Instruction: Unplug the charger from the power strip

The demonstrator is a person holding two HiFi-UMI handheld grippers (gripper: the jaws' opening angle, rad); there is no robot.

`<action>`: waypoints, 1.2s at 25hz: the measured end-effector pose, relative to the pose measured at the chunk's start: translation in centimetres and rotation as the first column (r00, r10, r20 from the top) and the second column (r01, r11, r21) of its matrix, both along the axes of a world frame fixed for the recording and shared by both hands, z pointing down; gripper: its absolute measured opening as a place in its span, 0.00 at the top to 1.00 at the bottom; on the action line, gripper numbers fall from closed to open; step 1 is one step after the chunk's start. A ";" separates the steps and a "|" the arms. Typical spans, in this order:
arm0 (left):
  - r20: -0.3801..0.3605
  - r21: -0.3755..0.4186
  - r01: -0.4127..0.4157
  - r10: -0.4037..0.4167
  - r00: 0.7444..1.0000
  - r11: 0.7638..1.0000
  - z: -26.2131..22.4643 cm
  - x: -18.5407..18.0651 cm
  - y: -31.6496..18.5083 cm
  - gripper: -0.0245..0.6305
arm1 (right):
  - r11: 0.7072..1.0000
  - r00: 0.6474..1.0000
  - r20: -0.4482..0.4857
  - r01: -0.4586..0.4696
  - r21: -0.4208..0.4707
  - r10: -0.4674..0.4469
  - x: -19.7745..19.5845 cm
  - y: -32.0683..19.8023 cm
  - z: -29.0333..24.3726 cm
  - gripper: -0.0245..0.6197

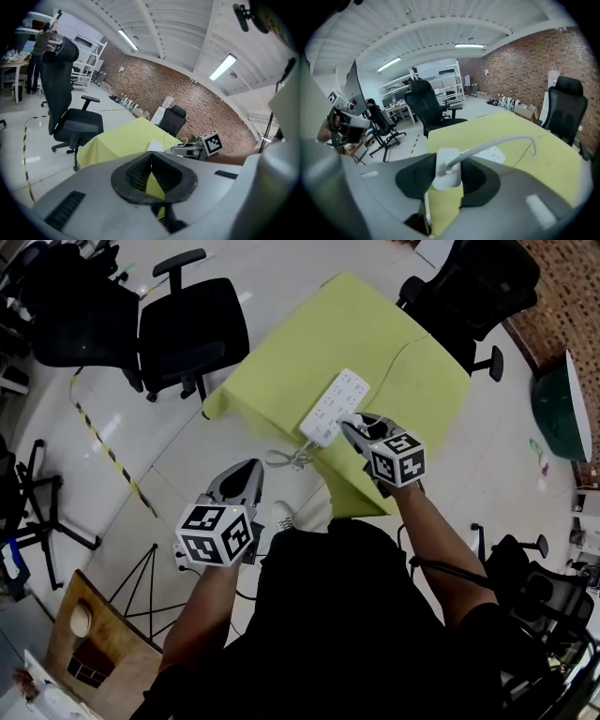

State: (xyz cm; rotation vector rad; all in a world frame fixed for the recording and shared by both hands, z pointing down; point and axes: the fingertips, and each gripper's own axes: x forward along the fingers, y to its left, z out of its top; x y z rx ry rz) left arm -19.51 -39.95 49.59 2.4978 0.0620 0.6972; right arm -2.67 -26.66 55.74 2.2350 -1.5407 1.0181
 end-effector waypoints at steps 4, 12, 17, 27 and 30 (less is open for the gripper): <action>-0.024 -0.003 -0.074 0.074 0.997 0.997 -0.8 1.5 2.6 0.95 | 0.990 0.993 0.071 -0.103 0.100 0.096 -0.9 3.5 -4.3 0.75; -0.054 0.031 -0.236 0.237 0.970 0.971 -2.7 4.1 9.9 0.95 | 0.961 0.975 0.114 -0.208 0.182 0.189 -3.0 12.1 -10.1 0.75; -0.079 0.061 -0.282 0.286 0.955 0.957 -4.2 5.3 14.3 0.95 | 0.944 0.970 0.116 -0.235 0.230 0.213 -3.6 17.1 -12.3 0.75; -0.092 0.092 -0.261 0.269 0.959 0.961 -6.0 6.9 28.3 0.95 | 0.930 0.983 0.139 -0.158 0.332 0.118 -6.2 28.4 -13.9 0.75; -0.093 0.095 -0.252 0.260 0.961 0.963 -6.2 6.3 33.2 0.95 | 0.922 0.987 0.139 -0.122 0.369 0.075 -6.8 31.9 -14.2 0.75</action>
